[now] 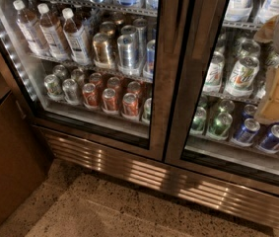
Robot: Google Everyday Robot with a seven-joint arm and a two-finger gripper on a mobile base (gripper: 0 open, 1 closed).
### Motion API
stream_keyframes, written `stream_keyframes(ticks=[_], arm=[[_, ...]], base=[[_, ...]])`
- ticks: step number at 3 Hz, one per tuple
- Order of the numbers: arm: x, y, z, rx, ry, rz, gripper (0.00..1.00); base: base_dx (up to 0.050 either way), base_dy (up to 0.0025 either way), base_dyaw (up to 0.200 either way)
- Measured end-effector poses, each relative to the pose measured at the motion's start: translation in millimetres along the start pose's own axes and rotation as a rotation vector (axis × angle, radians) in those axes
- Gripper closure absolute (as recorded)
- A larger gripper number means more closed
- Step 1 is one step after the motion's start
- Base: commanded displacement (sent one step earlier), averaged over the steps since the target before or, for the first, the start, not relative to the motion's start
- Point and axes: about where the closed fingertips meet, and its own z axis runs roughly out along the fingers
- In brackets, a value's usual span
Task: Open right fridge door
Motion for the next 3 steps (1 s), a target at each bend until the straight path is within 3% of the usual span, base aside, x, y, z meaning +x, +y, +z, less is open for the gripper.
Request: stream_keyframes(ticks=[2,3], arm=[[3,6,36,-0.081,0.039,0.004,0.00],[3,6,36,-0.081,0.039,0.004,0.00]], base=[[0.000,0.00000,0.000],[0.000,0.00000,0.000]])
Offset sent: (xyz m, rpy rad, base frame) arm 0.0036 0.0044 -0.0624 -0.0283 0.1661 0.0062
